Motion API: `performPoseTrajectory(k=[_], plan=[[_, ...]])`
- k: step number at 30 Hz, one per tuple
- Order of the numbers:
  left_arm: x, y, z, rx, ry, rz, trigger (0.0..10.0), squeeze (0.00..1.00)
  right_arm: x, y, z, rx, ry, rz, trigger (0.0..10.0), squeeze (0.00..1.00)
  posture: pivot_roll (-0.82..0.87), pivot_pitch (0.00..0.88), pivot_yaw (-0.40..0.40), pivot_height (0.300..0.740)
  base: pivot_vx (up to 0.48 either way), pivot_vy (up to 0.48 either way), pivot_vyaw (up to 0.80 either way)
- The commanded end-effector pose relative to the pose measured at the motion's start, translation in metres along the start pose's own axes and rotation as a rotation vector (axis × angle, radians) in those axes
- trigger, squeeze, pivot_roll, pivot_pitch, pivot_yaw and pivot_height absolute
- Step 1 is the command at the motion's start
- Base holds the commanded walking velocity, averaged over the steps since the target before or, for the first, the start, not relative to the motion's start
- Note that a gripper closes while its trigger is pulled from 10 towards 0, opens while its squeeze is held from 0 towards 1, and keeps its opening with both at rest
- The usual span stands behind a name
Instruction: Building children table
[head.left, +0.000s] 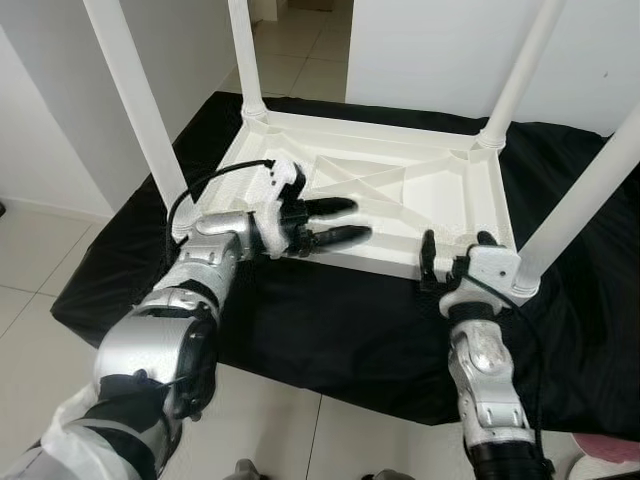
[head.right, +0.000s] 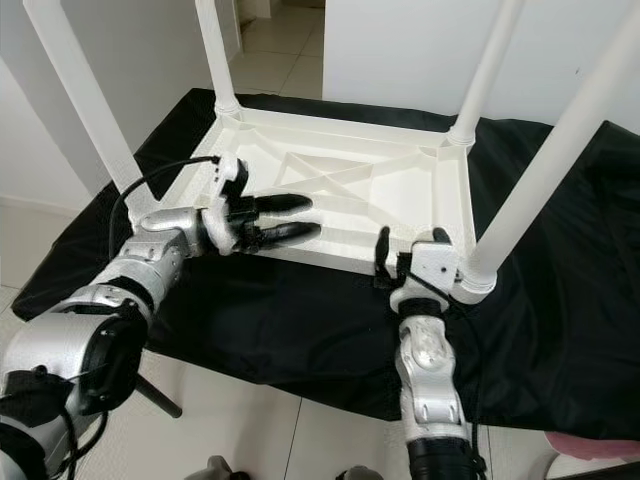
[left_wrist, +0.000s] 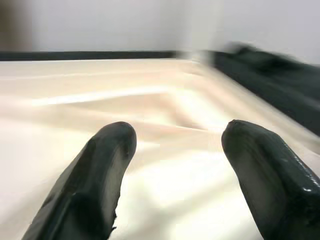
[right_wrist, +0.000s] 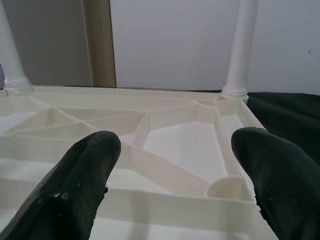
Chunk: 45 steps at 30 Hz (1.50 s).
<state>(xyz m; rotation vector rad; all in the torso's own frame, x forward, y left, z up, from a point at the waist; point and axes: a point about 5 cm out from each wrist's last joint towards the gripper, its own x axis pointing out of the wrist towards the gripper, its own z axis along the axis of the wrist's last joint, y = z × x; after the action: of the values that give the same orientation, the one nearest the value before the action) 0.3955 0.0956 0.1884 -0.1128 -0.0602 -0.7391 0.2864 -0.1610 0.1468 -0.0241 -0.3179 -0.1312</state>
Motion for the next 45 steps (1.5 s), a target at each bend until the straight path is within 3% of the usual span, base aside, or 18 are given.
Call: performPoseTrajectory(k=[1, 10, 15, 16, 21, 24, 28, 33, 35, 45], plan=[[-0.004, 0.007, -0.003, -0.023, 0.004, 0.088, 10.0, 0.00, 0.000, -0.001, -0.003, 0.001, 0.013, -0.014, 10.0, 0.00, -0.14, 0.000, 0.020, 0.740, 0.000, 0.000, 0.00], [-0.001, 0.011, 0.005, -0.098, -0.058, 0.185, 10.0, 0.00, 0.005, 0.004, -0.002, 0.013, 0.008, -0.013, 10.0, 0.00, -0.14, 0.000, 0.020, 0.740, 0.000, 0.000, 0.00], [-0.002, 0.008, 0.001, -0.024, -0.014, 0.139, 10.0, 0.00, 0.004, 0.001, -0.003, 0.006, 0.010, -0.020, 10.0, 0.00, -0.13, 0.000, 0.026, 0.740, 0.000, 0.000, 0.00], [-0.005, 0.004, -0.008, 0.069, 0.050, 0.081, 10.0, 0.00, 0.002, -0.002, -0.004, 0.000, 0.008, -0.025, 10.0, 0.00, -0.13, 0.000, 0.026, 0.740, 0.000, 0.000, 0.00], [-0.005, -0.001, -0.014, 0.080, 0.073, 0.037, 10.0, 0.00, 0.002, -0.003, -0.005, -0.005, 0.008, -0.028, 10.0, 0.00, -0.12, 0.000, 0.037, 0.740, 0.000, 0.000, 0.00], [-0.009, -0.014, -0.027, 0.170, 0.135, -0.118, 10.0, 0.00, 0.000, -0.005, -0.007, -0.021, 0.011, -0.019, 10.0, 0.00, -0.11, 0.000, 0.040, 0.740, 0.000, 0.000, 0.00], [-0.012, -0.020, -0.037, 0.214, 0.192, -0.208, 10.0, 0.00, -0.001, -0.006, -0.008, -0.027, 0.014, -0.011, 10.0, 0.00, -0.11, 0.000, 0.038, 0.740, 0.000, 0.000, 0.00], [-0.022, -0.028, -0.061, 0.374, 0.344, -0.345, 10.0, 0.00, -0.001, -0.004, -0.009, -0.027, 0.015, -0.007, 10.0, 0.00, -0.10, 0.000, 0.042, 0.740, 0.000, 0.000, 0.00], [-0.023, -0.027, -0.065, 0.429, 0.392, -0.333, 10.0, 0.00, 0.000, -0.003, -0.009, -0.025, 0.014, -0.008, 10.0, 0.00, -0.11, 0.000, 0.042, 0.740, 0.000, 0.000, 0.00], [-0.022, -0.023, -0.068, 0.455, 0.462, -0.297, 10.0, 0.00, -0.007, 0.001, -0.012, -0.015, 0.027, -0.004, 10.0, 0.00, -0.11, 0.000, 0.045, 0.740, 0.000, 0.000, 0.00]])
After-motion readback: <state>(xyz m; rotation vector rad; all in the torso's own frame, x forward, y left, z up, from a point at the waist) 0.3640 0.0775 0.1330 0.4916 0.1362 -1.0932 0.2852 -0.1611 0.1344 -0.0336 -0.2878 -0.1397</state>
